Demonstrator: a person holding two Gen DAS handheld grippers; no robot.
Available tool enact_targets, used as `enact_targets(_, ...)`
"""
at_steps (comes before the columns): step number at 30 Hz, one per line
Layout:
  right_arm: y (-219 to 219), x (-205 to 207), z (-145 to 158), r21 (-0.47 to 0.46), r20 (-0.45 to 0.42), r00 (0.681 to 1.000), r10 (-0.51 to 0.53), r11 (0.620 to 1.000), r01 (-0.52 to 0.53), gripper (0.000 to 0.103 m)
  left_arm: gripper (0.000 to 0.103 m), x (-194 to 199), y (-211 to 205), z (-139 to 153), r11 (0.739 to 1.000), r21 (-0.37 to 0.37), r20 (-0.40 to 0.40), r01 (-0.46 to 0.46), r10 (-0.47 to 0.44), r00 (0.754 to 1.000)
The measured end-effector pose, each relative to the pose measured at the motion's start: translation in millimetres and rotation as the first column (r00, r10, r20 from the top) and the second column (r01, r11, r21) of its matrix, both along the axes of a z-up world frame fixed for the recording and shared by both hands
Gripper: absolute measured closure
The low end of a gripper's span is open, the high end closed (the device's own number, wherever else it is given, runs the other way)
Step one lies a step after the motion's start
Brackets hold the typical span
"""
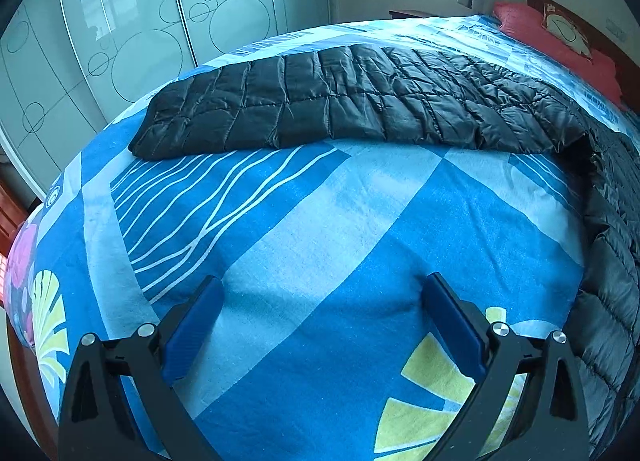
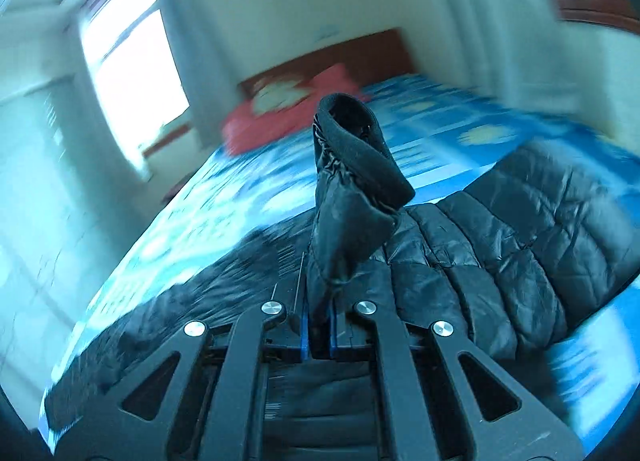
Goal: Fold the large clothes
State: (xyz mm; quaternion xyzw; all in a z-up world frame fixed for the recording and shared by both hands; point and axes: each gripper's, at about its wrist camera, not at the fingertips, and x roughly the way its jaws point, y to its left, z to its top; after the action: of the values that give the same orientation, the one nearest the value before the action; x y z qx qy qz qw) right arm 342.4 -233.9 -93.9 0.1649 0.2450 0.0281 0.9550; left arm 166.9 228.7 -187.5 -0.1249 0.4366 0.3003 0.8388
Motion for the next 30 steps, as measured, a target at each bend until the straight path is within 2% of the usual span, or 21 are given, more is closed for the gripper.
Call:
enact_targets(5,101.7,43.9,-17.3,-0.060,-0.073,0.986,0.149,0.986,-0.153,0.097,0.004,-0.9,1.0,-0.7,1.000,-0.001,0.010,0.001,-0.001,1.000)
enact_targets(9,163.9,56.8,-42.2,-0.101,-0.162,0.959,0.233,0.963,-0.251,0.096,0.004,-2.8,-0.1,-1.7,1.000,0.002,0.015,0.002,-0.002,1.000)
enact_targets(12,203.5,56.3,-66.9,-0.153,-0.244,0.932,0.270,0.938,-0.311,0.089,0.004,-2.6,0.2,-1.9,1.000,0.003,0.016,0.002,-0.002,1.000)
enact_targets(13,213.9,58.4,-76.6,-0.173,-0.277,0.919,0.280,0.926,-0.334,0.083,0.004,-2.5,0.2,-2.0,1.000,0.004,0.015,0.002,-0.003,1.000)
enact_targets(14,218.6,56.3,-84.2,-0.186,-0.293,0.913,0.285,0.919,-0.347,0.071,0.004,-2.4,0.5,-1.9,1.000,0.004,0.014,0.003,-0.003,1.000)
enact_targets(15,226.9,55.0,-90.4,-0.201,-0.314,0.899,0.304,0.904,-0.376,0.063,0.004,-2.6,0.1,-2.1,1.000,0.006,0.014,0.003,-0.003,1.000)
enact_targets(16,231.5,51.1,-90.6,-0.206,-0.315,0.890,0.329,0.892,-0.403,0.048,0.004,-2.4,0.3,-2.0,1.000,0.007,0.013,0.003,-0.003,1.000)
enact_targets(17,234.2,43.8,-86.9,-0.206,-0.301,0.882,0.362,0.878,-0.431,0.042,0.004,-2.1,0.4,-2.0,1.000,0.007,0.013,0.003,-0.003,1.000)
enact_targets(21,215.5,4.6,-56.0,-0.181,-0.232,0.855,0.465,0.842,-0.507,0.042,0.004,-1.6,-0.3,-2.7,1.000,0.011,0.011,0.004,-0.004,1.000)
enact_targets(24,164.8,-14.5,-30.9,-0.175,-0.190,0.868,0.460,0.854,-0.491,0.050,0.004,-1.3,-0.1,-3.0,1.000,0.011,0.011,0.004,-0.004,1.000)
enact_targets(26,109.2,-11.8,-19.4,-0.181,-0.182,0.904,0.387,0.891,-0.417,0.059,0.004,-0.7,0.0,-3.0,1.000,0.014,0.009,0.004,-0.004,1.000)
enact_targets(27,79.6,-8.8,-15.9,-0.200,-0.183,0.926,0.330,0.910,-0.364,0.061,0.004,-0.6,-0.3,-3.1,1.000,0.015,0.008,0.004,-0.004,1.000)
enact_targets(29,8.9,-0.8,-13.8,-0.236,-0.194,0.964,0.182,0.945,-0.226,0.073,0.004,-0.1,-0.5,-3.3,1.000,0.018,0.005,0.003,-0.003,1.000)
enact_targets(30,-16.3,1.8,-16.2,-0.231,-0.203,0.970,0.137,0.956,-0.183,0.075,0.004,0.2,-0.9,-3.5,1.000,0.020,0.004,0.003,-0.003,1.000)
